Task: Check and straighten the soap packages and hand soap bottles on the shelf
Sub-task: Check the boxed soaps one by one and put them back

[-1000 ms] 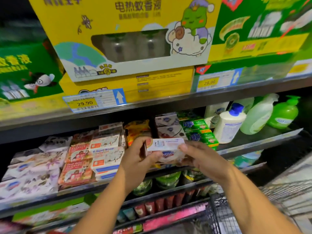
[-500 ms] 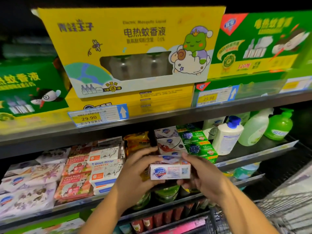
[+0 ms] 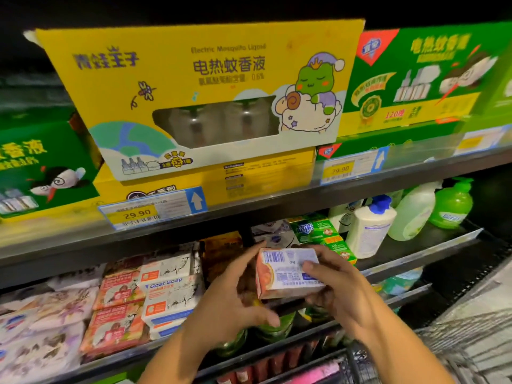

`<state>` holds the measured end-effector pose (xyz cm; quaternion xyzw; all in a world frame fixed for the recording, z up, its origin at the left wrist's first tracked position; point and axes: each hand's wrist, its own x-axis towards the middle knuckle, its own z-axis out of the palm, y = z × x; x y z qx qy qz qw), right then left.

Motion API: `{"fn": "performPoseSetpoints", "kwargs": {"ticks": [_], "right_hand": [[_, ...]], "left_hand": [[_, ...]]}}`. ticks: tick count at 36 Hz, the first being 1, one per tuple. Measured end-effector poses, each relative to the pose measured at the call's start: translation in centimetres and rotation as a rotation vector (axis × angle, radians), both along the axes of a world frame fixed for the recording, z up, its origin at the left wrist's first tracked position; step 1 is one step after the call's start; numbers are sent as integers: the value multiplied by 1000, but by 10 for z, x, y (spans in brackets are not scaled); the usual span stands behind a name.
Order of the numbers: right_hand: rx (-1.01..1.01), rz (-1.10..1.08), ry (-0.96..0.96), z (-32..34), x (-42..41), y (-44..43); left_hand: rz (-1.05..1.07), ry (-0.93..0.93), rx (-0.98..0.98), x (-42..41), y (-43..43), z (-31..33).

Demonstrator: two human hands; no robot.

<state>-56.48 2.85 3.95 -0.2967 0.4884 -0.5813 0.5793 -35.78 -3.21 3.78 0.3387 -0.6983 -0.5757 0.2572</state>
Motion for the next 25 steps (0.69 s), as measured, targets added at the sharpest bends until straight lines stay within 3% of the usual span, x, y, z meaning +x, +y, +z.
{"fn": "performPoseSetpoints", "kwargs": {"ticks": [3, 7, 9, 11, 13, 15, 17, 25], "right_hand": [[58, -2, -125, 4, 0, 0], [83, 82, -111, 4, 9, 0], [66, 96, -108, 2, 12, 0], [2, 127, -77, 1, 11, 0], [-64, 191, 106, -1, 3, -1], [-86, 259, 367, 0, -2, -3], [-87, 296, 499, -1, 0, -5], [-116, 233, 580, -16, 35, -6]], "left_hand": [[-46, -268, -340, 7, -4, 7], [66, -174, -609, 7, -12, 1], [114, -109, -592, 10, -13, -2], [157, -43, -416, 10, -9, 3], [214, 41, -266, 10, -8, 7], [284, 88, -233, 11, -8, 9], [314, 129, -204, 11, -8, 14], [172, 4, -302, -4, 4, 30]]}}
